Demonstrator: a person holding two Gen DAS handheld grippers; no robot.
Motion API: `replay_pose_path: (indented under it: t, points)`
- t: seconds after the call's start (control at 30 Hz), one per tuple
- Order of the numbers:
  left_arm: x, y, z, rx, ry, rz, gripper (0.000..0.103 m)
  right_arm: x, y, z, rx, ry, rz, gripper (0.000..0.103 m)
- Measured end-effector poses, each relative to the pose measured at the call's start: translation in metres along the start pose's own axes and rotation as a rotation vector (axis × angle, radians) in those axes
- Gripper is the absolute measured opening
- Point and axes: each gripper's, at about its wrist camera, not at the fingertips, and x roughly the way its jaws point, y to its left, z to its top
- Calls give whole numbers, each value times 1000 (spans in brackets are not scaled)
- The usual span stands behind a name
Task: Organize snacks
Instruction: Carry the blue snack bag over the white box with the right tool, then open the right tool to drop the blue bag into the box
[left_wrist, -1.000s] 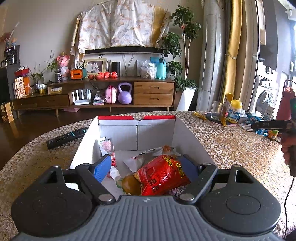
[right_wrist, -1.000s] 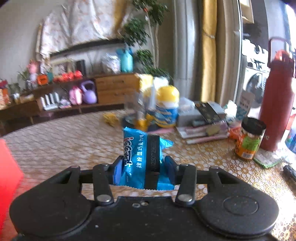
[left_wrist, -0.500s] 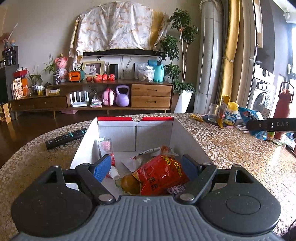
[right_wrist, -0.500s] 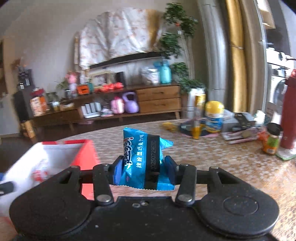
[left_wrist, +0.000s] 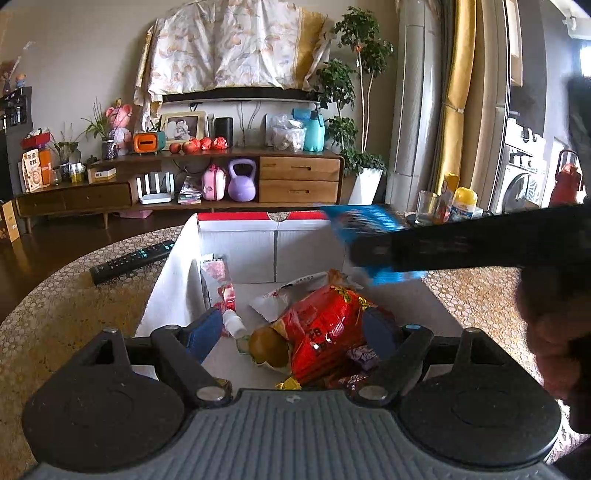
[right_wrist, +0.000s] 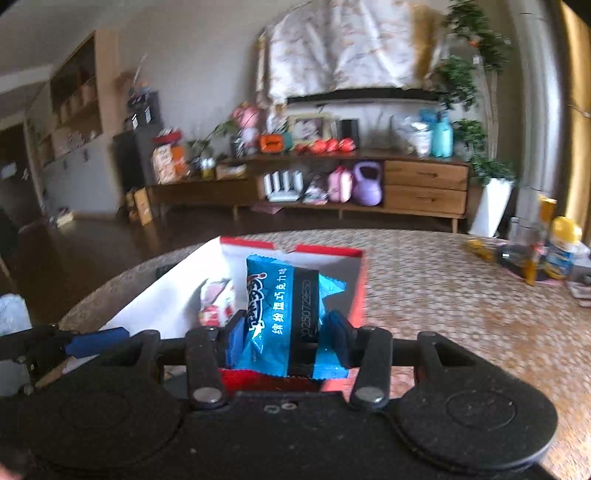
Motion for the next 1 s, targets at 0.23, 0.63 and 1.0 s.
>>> replay_pose_path:
  t: [0.23, 0.63, 1.0]
  points:
    - [8, 5, 2, -2, 19, 0, 83, 40, 28, 16, -59, 74, 60, 46]
    - [6, -3, 11, -24, 24, 27, 83, -1, 15, 9, -31, 31, 42, 65]
    - [-18, -22, 23, -29, 3, 90, 103, -69, 3, 0, 52, -56, -2, 100]
